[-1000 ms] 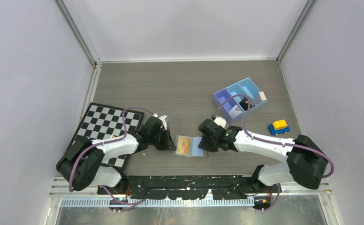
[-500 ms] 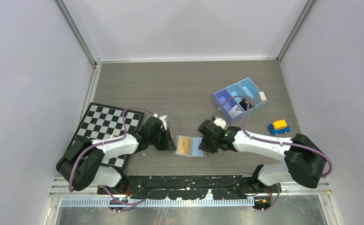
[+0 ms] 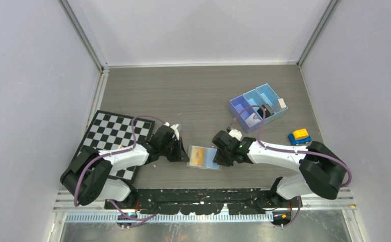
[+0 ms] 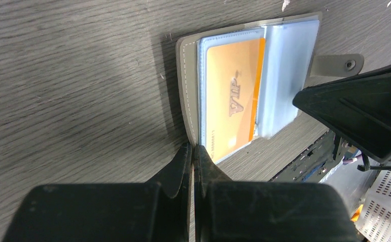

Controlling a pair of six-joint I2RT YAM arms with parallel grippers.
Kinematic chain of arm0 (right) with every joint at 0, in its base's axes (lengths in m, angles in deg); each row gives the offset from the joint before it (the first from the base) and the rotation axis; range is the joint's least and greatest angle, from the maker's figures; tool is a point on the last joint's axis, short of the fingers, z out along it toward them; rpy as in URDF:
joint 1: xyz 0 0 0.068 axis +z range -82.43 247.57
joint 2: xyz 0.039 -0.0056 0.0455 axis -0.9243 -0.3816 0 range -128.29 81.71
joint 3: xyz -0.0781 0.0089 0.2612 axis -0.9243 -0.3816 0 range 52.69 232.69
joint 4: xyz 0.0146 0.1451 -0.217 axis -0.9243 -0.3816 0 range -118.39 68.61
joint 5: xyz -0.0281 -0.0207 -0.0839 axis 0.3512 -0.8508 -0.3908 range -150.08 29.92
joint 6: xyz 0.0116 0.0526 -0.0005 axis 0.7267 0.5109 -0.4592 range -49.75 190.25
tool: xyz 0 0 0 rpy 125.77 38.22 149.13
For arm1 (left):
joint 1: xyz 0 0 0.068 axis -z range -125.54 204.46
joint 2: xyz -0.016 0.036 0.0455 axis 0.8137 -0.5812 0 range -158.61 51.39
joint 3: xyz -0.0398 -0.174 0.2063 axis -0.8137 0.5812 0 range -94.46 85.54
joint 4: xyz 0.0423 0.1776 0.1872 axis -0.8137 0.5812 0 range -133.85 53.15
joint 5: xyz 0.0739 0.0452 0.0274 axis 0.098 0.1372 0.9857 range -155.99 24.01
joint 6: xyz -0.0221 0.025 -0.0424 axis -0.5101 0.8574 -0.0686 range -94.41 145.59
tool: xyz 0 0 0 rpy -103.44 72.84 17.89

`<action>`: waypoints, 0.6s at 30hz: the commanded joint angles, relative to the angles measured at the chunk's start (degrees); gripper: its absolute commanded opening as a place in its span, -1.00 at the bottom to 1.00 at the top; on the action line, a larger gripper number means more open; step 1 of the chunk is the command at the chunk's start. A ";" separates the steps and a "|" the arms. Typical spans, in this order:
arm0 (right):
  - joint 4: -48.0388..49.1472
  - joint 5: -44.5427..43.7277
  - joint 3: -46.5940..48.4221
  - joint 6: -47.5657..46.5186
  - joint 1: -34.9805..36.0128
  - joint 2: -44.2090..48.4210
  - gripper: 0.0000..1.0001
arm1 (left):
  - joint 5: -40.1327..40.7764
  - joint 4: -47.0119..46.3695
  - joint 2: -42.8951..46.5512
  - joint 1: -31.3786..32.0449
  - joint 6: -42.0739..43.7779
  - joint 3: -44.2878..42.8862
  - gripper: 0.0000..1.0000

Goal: Put the credit cards into the card holder
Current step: Turn over the card slot in the card holder.

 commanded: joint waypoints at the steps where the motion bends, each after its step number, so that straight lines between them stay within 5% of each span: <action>1: 6.15 0.90 -0.73 0.68 -0.10 -1.99 -0.39 | -0.63 -1.15 -0.49 0.09 -0.27 0.08 -1.00; 18: 24.04 5.54 0.32 -3.62 0.22 -6.31 -0.38 | -1.05 -1.95 -1.07 0.11 -0.18 0.39 -1.00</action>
